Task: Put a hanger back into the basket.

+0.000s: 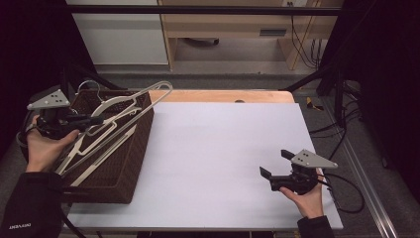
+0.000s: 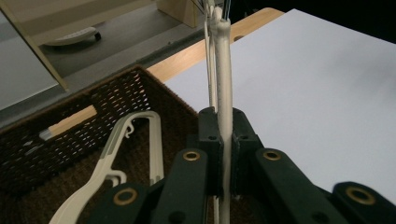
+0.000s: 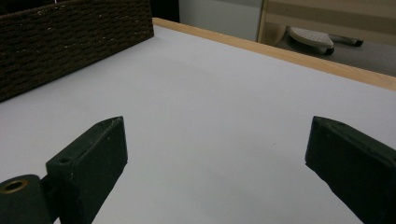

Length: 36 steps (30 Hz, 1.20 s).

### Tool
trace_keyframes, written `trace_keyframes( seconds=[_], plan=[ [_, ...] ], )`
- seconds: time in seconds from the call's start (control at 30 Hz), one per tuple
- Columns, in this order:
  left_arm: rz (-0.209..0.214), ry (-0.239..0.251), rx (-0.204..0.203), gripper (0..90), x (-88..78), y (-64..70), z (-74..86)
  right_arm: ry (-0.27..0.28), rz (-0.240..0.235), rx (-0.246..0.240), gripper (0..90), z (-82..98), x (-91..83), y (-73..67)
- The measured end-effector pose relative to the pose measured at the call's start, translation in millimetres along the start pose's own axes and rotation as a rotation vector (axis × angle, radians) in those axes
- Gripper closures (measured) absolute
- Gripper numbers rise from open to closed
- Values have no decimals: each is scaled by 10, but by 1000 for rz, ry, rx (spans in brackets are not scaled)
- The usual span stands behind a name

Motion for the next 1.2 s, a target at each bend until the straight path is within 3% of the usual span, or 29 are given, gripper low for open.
trace_keyframes(
  seconds=[0.1, 0.37, 0.73, 0.9, 1.0, 1.2],
  plan=[
    [-18, 11, -22, 859, -43, -82, 79, -2, 0, -2, 62, 2, 0, 2],
    [-50, -18, -57, 859, -59, -262, 305, 0, 3, 5, 58, 0, 7, 6],
    [-64, -54, -73, 859, -71, -440, 452, -9, 2, 1, 54, 17, 20, 13],
    [-89, -66, -106, 859, -105, -508, 559, -10, 5, 2, 53, 22, 29, 17],
    [-100, -100, -120, 859, -85, -523, 640, -10, 6, 3, 53, 22, 31, 17],
    [-88, -114, -154, 859, 48, -488, 763, -16, 5, 5, 53, 28, 41, 10]
  ],
)
Point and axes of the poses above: each handheld gripper's, and its own axes: x roughly forward along the jaws, z roughly out of its underside, y roughly to its right, the point moved 4 cm from there along x, roughly forward along the jaws, and after that the axes turned 9 degrees about x, right-handed, at the moved point
